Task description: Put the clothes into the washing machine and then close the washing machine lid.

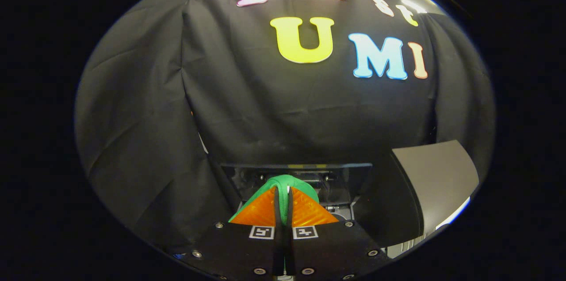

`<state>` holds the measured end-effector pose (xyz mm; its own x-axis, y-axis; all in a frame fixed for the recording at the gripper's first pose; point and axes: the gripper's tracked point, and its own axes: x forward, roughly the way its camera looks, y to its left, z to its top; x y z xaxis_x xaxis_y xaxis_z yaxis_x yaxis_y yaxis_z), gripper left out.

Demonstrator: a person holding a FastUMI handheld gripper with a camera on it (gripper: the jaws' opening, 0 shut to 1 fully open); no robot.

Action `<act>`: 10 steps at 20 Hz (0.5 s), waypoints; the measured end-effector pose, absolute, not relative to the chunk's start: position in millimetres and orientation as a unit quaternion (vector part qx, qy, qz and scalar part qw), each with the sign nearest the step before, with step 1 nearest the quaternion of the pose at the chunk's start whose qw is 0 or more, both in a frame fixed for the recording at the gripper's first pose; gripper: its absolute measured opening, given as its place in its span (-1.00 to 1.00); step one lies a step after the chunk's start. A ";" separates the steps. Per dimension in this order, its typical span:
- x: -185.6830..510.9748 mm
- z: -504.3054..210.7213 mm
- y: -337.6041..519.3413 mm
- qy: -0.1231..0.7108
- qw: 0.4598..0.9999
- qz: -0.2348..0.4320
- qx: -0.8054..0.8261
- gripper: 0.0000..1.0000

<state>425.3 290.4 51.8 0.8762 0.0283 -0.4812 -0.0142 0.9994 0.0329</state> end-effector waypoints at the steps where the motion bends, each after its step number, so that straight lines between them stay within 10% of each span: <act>1: 425.7 35.5 287.9 0.262 0.965 0.010 0.013 -0.98; 10: 424.7 -75.6 270.5 0.354 0.935 0.008 0.013 -0.97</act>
